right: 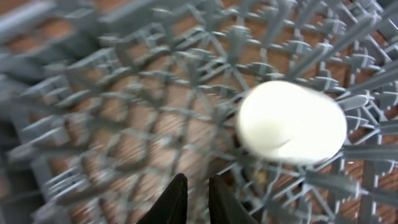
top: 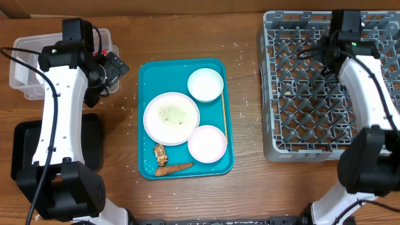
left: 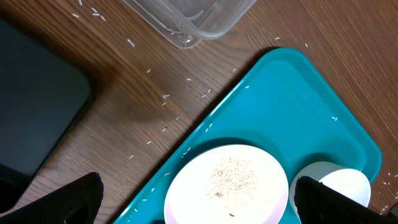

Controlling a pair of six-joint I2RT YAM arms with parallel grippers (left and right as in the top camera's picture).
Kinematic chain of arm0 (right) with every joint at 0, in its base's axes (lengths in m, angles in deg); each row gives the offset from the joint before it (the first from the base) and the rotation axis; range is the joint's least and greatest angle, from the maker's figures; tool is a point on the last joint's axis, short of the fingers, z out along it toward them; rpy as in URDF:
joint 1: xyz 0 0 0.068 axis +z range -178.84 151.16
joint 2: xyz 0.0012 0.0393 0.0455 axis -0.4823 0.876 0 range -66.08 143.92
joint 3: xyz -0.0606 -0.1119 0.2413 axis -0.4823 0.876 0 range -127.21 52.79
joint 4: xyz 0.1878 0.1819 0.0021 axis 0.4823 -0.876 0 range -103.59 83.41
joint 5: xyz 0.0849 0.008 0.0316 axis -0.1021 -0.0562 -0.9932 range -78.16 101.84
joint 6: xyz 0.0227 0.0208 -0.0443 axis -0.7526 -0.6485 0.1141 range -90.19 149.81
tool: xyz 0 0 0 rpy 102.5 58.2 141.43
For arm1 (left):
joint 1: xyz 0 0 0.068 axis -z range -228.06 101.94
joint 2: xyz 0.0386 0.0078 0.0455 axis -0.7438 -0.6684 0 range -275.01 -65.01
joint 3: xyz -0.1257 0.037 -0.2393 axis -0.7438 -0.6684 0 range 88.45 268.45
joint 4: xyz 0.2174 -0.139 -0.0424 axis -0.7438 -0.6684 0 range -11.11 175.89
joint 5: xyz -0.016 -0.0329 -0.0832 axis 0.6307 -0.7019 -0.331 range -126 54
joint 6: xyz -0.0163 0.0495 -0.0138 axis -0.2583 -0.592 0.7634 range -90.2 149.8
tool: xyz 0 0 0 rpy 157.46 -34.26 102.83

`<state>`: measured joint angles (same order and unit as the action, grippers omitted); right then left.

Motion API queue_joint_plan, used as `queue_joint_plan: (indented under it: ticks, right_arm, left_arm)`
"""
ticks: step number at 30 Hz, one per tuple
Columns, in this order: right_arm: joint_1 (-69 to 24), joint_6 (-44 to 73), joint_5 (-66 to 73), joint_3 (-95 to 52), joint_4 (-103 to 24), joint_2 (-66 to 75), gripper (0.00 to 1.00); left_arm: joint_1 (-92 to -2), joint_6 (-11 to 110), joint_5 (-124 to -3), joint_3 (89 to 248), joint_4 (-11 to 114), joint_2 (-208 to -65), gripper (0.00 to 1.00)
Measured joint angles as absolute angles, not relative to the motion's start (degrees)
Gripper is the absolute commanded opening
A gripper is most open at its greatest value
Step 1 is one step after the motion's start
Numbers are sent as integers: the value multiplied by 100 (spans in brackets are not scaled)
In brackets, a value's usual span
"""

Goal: Sort waste into correct bins and load items into the dishwasher
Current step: 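Lower the white cup into the rack and open the right gripper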

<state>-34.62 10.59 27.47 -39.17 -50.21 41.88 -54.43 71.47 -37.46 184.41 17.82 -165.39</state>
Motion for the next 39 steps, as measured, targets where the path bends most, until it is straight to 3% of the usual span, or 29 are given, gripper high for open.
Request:
queue_joint_plan:
  ticks: [13, 16, 19, 39]
  right_arm:
    - [-4441, 1056, 2592, -3917, -4822, 4580, 14]
    - [-4520, 1074, 2575, -3917, -4833, 4580, 4]
    - [-4566, 1050, 2481, -3917, -4870, 4580, 4]
    - [-3965, 1063, 2232, -3917, -4496, 4223, 4]
  left_arm:
    - [-5443, 7147, -3746, 18441, 1782, -16539, 100]
    - [-5443, 7147, -3746, 18441, 1782, -16539, 100]
    - [-5443, 7147, -3746, 18441, 1782, -16539, 100]
    - [-5443, 7147, -3746, 18441, 1782, -16539, 100]
